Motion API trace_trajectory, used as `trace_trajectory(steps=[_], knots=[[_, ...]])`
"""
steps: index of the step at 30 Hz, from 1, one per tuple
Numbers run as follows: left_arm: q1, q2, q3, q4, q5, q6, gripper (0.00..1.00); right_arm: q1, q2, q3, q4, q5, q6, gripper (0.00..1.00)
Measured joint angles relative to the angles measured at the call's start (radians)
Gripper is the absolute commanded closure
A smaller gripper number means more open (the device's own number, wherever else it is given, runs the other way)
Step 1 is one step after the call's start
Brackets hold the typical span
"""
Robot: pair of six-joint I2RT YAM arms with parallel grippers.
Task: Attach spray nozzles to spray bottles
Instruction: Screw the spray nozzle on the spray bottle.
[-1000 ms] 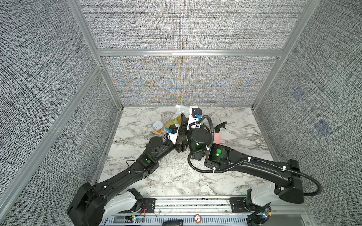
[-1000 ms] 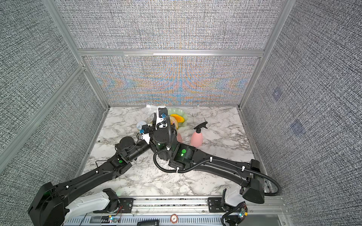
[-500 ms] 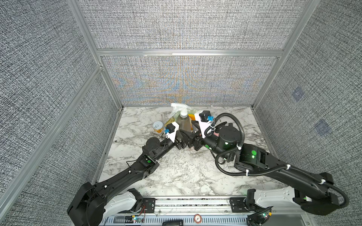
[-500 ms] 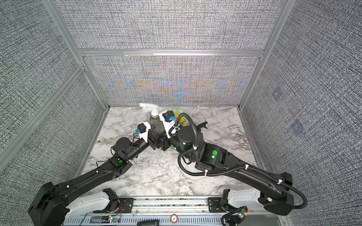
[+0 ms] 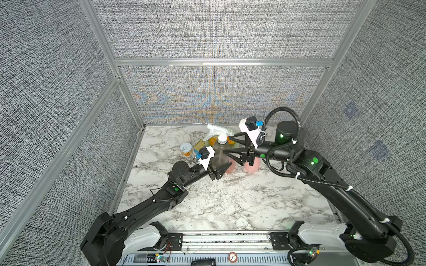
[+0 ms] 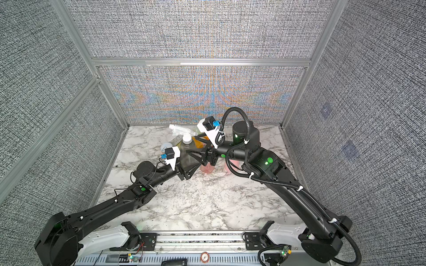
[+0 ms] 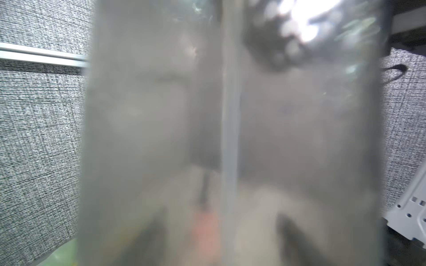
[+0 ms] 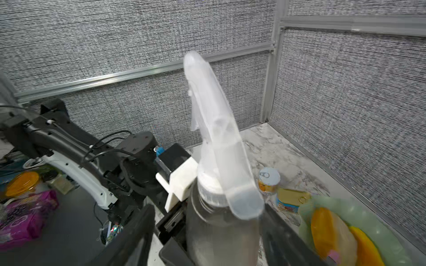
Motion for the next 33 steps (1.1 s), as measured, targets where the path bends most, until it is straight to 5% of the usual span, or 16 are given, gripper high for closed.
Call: trace_trajectory(steps=[5, 16, 23, 27, 33], knots=[[0.000, 0.007, 0.005, 0.003, 0.049, -0.019, 0.63, -0.012, 0.048, 0.043, 0.006, -0.066, -0.004, 0.37], [0.000, 0.010, 0.012, 0.004, 0.089, -0.042, 0.63, -0.018, 0.063, -0.003, 0.142, -0.081, 0.036, 0.84], [0.002, 0.006, 0.012, -0.015, 0.063, -0.041, 0.63, -0.003, 0.059, -0.053, 0.220, -0.034, 0.045, 1.00], [0.002, 0.002, 0.014, -0.049, 0.018, -0.027, 0.63, 0.051, 0.051, -0.103, 0.269, 0.130, 0.068, 1.00], [0.006, -0.008, 0.016, -0.110, -0.127, 0.017, 0.64, 0.254, 0.087, -0.129, 0.337, 0.706, 0.108, 1.00]])
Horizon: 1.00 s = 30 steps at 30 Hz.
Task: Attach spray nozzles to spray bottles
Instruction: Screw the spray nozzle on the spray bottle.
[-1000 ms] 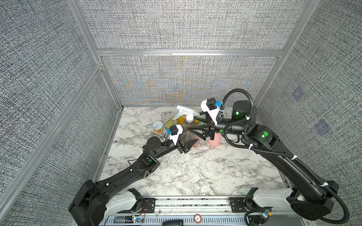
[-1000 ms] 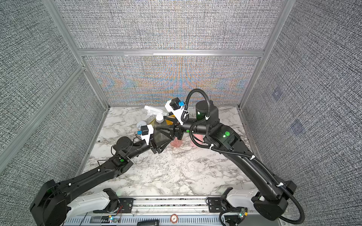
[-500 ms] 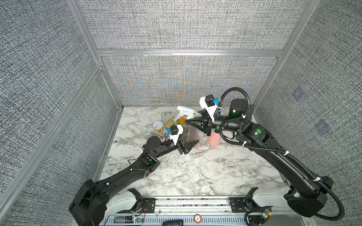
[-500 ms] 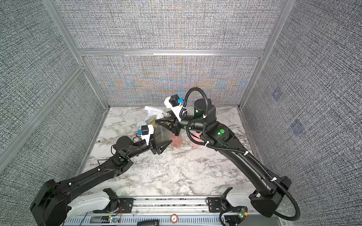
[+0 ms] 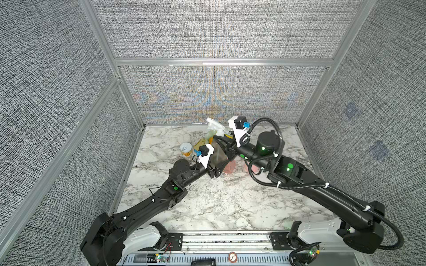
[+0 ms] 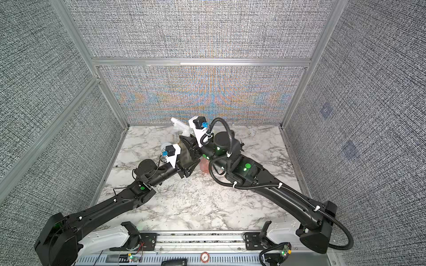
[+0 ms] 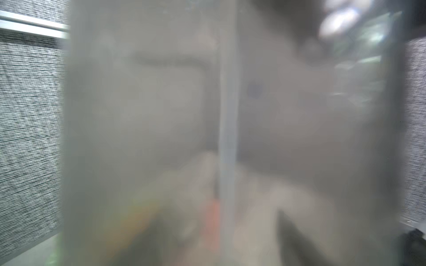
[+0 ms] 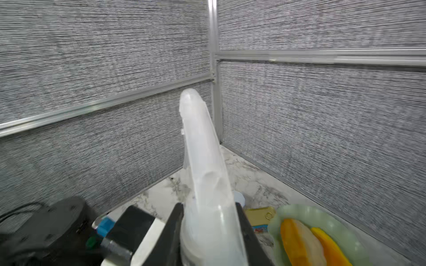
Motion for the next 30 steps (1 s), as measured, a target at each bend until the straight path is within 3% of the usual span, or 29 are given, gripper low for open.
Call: trace_trajectory(steps=[4, 9, 10, 12, 14, 15, 21, 26, 30], knots=[[0.001, -0.007, -0.005, -0.029, -0.087, 0.015, 0.64, 0.119, 0.101, 0.061, 0.008, 0.392, 0.047, 1.00], [0.001, -0.021, -0.025, -0.069, -0.169, 0.029, 0.64, 0.184, 0.208, 0.117, 0.043, 0.669, 0.097, 1.00], [0.001, -0.024, -0.028, -0.071, -0.188, 0.032, 0.64, 0.188, 0.221, 0.126, 0.050, 0.688, 0.099, 0.97], [-0.001, -0.030, -0.032, -0.074, -0.222, 0.039, 0.64, 0.188, 0.232, 0.137, 0.055, 0.685, 0.100, 0.72], [-0.001, -0.037, -0.035, -0.074, -0.258, 0.043, 0.64, 0.160, 0.214, 0.134, 0.055, 0.581, 0.102, 0.49], [-0.001, -0.040, -0.036, -0.072, -0.270, 0.043, 0.64, 0.138, 0.196, 0.124, 0.051, 0.499, 0.109, 0.45], [-0.006, -0.052, -0.039, -0.005, -0.219, 0.054, 0.64, 0.018, 0.013, 0.058, -0.071, 0.003, 0.106, 0.33], [-0.006, -0.051, -0.039, 0.073, -0.141, 0.038, 0.64, -0.095, -0.138, -0.030, -0.159, -0.291, 0.087, 0.37], [-0.006, -0.044, -0.039, 0.100, -0.056, 0.026, 0.64, -0.200, -0.204, -0.070, -0.182, -0.462, 0.077, 0.59]])
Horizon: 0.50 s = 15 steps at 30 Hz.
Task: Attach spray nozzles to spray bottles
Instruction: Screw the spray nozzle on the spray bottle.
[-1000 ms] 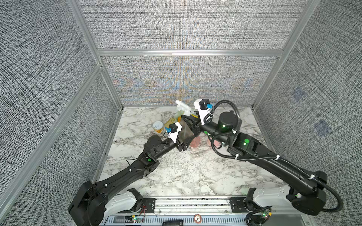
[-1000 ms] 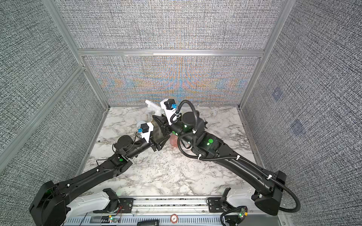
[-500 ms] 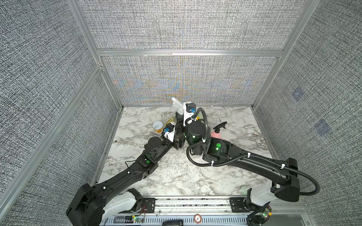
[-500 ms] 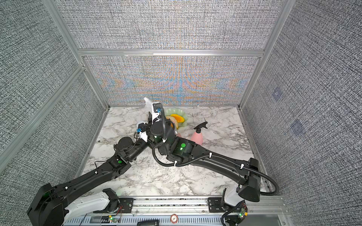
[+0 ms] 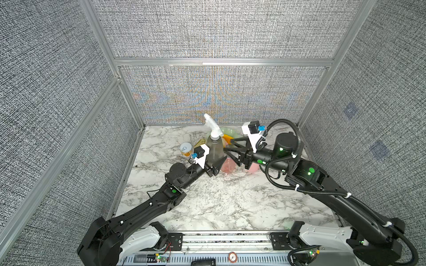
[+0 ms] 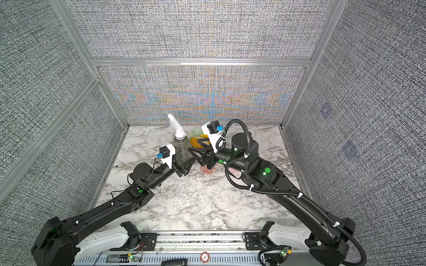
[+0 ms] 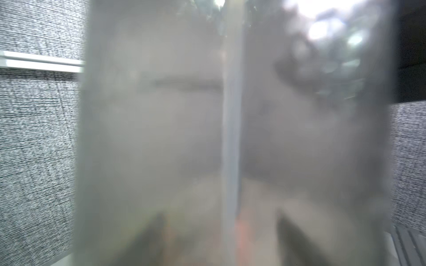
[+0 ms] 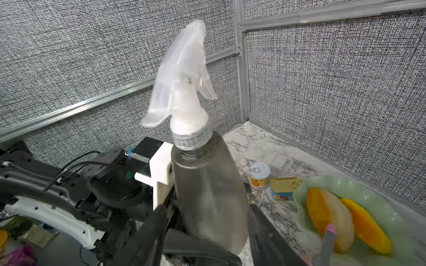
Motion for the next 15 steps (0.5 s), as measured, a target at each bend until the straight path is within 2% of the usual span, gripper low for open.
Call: trace_trajectory(steps=[2, 4, 7, 8, 12, 15], knots=[[0.000, 0.005, 0.000, 0.009, 0.038, -0.006, 0.64, -0.050, -0.006, -0.005, 0.000, -0.080, 0.000, 0.68], [0.000, 0.011, 0.003, 0.011, 0.068, -0.016, 0.64, -0.092, 0.008, -0.001, 0.002, -0.161, 0.002, 0.69], [0.000, 0.019, 0.006, 0.011, 0.104, -0.024, 0.64, -0.120, 0.054, 0.033, 0.002, -0.272, 0.001, 0.54], [0.000, 0.021, 0.008, 0.011, 0.120, -0.025, 0.64, -0.124, 0.070, 0.049, 0.002, -0.308, -0.006, 0.52], [0.000, 0.029, 0.017, 0.014, 0.165, -0.032, 0.64, -0.135, 0.121, 0.125, -0.017, -0.426, -0.050, 0.49], [0.000, 0.032, 0.022, 0.018, 0.189, -0.033, 0.64, -0.138, 0.137, 0.158, -0.024, -0.461, -0.078, 0.49]])
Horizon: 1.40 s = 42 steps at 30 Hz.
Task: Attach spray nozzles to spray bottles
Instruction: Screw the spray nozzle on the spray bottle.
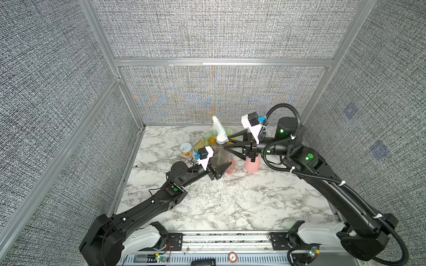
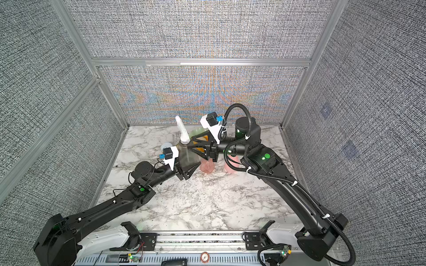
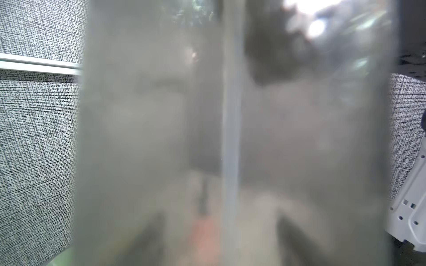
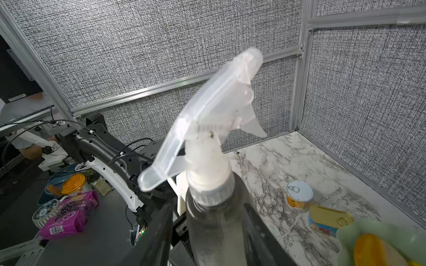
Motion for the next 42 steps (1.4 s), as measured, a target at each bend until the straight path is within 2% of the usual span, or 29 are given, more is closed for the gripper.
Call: trace_trajectory(steps=[6, 15, 23, 28, 34, 37, 42], knots=[[-0.001, 0.016, 0.011, -0.009, 0.045, -0.011, 0.64, 0.001, 0.051, 0.060, -0.018, -0.021, -0.033, 0.51], [0.000, 0.019, 0.014, -0.013, 0.068, -0.048, 0.64, 0.013, 0.076, 0.071, -0.002, -0.016, -0.086, 0.84], [0.003, 0.029, 0.024, -0.034, 0.060, -0.050, 0.64, 0.050, 0.053, -0.021, 0.106, 0.086, -0.081, 0.99], [0.005, 0.030, 0.034, -0.076, 0.013, -0.040, 0.65, 0.097, 0.035, -0.081, 0.185, 0.250, -0.055, 1.00], [0.005, 0.033, 0.050, -0.122, -0.052, -0.039, 0.65, 0.166, 0.040, -0.087, 0.196, 0.488, -0.017, 1.00], [0.006, 0.033, 0.055, -0.138, -0.086, -0.034, 0.66, 0.226, 0.051, -0.079, 0.194, 0.654, -0.008, 1.00], [0.007, 0.033, 0.056, -0.175, -0.159, -0.023, 0.66, 0.345, 0.100, -0.066, 0.214, 1.004, 0.018, 1.00]])
